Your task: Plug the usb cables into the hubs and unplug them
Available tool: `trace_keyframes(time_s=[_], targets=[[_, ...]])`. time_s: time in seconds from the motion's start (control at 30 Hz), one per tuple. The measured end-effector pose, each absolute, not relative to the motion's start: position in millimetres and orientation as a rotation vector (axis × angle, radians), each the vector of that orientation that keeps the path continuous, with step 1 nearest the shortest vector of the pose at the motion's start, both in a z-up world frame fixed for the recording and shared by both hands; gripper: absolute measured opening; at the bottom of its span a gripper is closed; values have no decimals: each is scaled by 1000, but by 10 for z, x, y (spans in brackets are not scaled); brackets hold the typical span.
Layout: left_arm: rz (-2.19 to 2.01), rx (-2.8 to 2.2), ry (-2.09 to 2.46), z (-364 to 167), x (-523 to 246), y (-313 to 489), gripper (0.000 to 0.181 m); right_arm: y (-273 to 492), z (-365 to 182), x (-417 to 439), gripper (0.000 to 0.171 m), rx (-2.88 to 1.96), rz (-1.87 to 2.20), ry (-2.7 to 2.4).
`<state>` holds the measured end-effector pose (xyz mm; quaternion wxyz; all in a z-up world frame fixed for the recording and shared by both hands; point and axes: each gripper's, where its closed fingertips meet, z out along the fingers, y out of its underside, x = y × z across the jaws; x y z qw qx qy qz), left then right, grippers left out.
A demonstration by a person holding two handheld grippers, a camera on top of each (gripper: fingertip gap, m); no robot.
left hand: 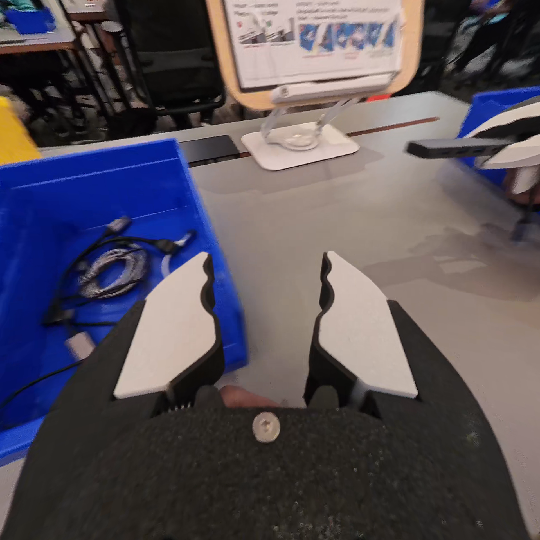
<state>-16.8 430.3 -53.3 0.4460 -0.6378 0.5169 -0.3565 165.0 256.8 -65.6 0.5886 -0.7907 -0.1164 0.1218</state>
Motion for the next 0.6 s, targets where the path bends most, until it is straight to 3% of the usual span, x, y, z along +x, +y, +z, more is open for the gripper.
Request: trace_keyframes(time_s=[0.17,0.3,0.6], targets=[[-521,-1712,1302,-506,-651,5310,65,2582,-662,1593,38,-1842,300,-294],[-391,-1818,1405,-733,-600,5777,66,2613,-701,1546,38,-1854,316,-308],[-255,-1861,1731,-1237,-266,5758,57,2613,-747,1528,38,-1865,330,-313]])
